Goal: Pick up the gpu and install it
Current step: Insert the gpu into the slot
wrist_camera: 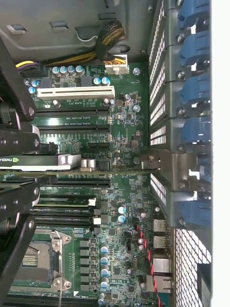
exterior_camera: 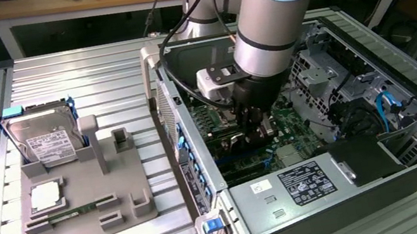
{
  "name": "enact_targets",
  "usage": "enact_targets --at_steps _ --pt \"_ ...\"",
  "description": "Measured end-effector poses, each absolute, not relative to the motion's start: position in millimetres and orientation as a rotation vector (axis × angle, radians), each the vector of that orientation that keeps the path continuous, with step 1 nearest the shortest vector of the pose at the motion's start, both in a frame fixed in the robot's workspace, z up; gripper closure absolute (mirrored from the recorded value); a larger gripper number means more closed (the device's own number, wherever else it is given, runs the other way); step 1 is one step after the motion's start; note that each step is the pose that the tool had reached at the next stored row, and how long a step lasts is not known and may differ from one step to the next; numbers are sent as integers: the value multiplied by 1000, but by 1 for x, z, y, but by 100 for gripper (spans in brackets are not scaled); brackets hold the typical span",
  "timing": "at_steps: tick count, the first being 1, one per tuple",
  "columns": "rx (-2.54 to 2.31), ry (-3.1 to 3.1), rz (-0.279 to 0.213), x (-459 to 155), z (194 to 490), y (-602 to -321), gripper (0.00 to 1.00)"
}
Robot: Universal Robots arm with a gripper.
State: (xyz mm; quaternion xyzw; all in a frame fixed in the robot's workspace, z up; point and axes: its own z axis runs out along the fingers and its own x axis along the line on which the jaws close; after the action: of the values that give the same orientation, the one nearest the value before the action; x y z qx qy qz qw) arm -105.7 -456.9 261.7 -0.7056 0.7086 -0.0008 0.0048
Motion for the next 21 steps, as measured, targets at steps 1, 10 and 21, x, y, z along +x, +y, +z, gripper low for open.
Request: enact_targets --at_steps 1,10,21 --pt "-2210 2219 -3 -106 261 -457 73" --pt "-2209 2218 -1 -107 259 -457 73" --pt "-2209 2218 0 -107 253 -457 73"
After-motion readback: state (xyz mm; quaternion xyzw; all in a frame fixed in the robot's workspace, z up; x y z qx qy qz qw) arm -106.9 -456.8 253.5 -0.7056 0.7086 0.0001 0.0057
